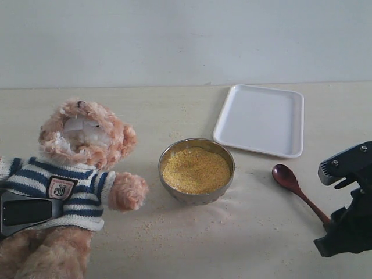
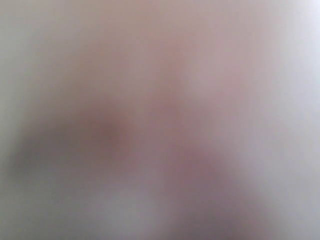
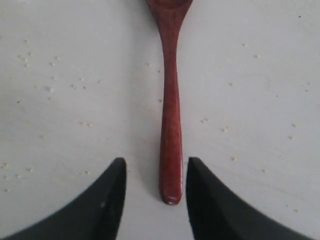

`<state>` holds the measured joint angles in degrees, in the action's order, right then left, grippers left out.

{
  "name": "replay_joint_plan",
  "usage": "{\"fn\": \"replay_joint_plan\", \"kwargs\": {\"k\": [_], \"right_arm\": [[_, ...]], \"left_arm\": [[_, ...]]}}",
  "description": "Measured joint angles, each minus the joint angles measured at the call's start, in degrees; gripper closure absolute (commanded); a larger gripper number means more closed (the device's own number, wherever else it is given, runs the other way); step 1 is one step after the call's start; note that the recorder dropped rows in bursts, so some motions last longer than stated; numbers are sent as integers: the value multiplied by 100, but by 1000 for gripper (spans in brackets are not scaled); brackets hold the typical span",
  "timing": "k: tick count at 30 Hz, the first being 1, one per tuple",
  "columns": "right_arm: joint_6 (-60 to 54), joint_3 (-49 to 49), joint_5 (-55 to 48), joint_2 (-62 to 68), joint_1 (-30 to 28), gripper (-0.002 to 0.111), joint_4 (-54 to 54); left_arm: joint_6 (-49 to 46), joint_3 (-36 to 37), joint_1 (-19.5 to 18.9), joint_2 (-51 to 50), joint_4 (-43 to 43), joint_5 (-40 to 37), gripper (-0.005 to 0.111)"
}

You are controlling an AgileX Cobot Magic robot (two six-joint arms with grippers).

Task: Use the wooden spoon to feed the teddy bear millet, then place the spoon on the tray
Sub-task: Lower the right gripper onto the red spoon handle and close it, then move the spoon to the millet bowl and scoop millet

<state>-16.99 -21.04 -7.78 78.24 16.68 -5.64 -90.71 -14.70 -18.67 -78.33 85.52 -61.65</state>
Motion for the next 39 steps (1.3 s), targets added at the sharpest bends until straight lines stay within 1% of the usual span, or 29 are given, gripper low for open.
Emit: {"fn": "replay_joint_plan", "kwargs": {"k": [8,15,22,23,24,26,28,29,33,39], "right_arm": [[-13,-9,193,142,0,55,251],[-12,-9,778,669,0,55,289],[14,-13,1141,1187,0,56,289],[55,-22,1218,1261,0,59,289],[102,-32,1286,1303,0,66,289],[222,-40,1387,1389,0,82,289],[358,-54,1422,1426,0,102,289],[405,-64,1422,1426,0,108,289],[461,-64,1362,1413,0,104,289],[471,-53,848,853,0,104,289]], "left_arm": [[0,0,0,0,0,0,102],[0,0,0,0,0,0,102],[0,0,0,0,0,0,102],[0,0,0,0,0,0,102],[0,0,0,0,0,0,102],[0,0,0,0,0,0,102],[0,0,0,0,0,0,102],[0,0,0,0,0,0,102],[0,0,0,0,0,0,102],[0,0,0,0,0,0,102]]}}
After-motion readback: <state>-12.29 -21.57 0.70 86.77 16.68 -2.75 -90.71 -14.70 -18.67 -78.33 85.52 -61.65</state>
